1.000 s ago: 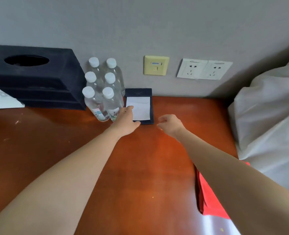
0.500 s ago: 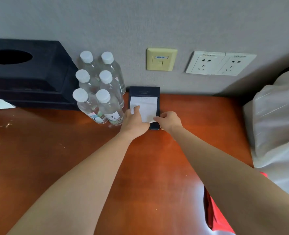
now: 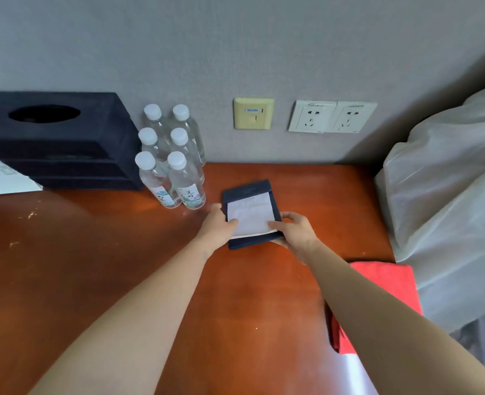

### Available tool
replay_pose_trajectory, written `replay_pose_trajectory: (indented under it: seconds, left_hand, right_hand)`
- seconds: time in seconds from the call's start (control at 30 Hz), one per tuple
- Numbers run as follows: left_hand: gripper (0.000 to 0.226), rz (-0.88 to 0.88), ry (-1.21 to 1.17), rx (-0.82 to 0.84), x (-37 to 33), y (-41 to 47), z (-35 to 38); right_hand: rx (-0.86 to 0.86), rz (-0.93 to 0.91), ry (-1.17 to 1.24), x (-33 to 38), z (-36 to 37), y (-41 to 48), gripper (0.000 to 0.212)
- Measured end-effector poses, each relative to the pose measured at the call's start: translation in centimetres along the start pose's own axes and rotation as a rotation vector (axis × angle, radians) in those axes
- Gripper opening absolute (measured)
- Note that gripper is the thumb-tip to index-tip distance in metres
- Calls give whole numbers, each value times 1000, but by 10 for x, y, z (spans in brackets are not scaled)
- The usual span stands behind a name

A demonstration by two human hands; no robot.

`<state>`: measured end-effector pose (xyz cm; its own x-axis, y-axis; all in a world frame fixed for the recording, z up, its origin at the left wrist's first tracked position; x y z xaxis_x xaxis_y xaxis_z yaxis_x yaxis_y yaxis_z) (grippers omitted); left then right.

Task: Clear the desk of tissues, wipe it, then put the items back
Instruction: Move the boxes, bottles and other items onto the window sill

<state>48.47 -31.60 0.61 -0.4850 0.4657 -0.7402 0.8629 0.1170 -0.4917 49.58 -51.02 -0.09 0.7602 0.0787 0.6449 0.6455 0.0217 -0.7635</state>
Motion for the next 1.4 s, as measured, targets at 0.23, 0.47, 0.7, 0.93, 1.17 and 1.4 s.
replay_pose_trajectory:
  seconds: [0.23,0.47,0.7,0.93,1.17,1.4]
  left_hand:
    - [53,33,-218,66,-7,-83,17]
    - [40,118,-632,178,-44,-172,51]
    - [34,306,-738,295,-88,-260,90]
    - [46,431,-533,490,-135,-337,176]
    - [26,568,-336,751,-178,-419,281]
    - [30,674,-199,987,-201,-514,374]
  right_hand:
    - [-17,-137,241,-18,-35,-81,17]
    - [47,-287,417,-33,-69,-177,34]
    - [47,-411,514,-64,-120,-280,54]
    - [-165,-491,649,-143,-206,-372,60]
    - [-459,-551,726,-215,-297,-468,58]
    - [-714,-553,799,-300,-374,-553,58]
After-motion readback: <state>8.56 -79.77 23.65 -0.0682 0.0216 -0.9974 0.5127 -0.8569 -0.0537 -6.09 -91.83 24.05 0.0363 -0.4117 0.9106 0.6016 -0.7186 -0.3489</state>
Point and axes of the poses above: each hand's wrist, its own y-axis towards the middle knuckle, its own z-axis out of the palm, x = y × z, the point moved 9 cm from there along y, towards the middle knuckle, and after that the axes turned 8 degrees about z, right-handed, at the moved point
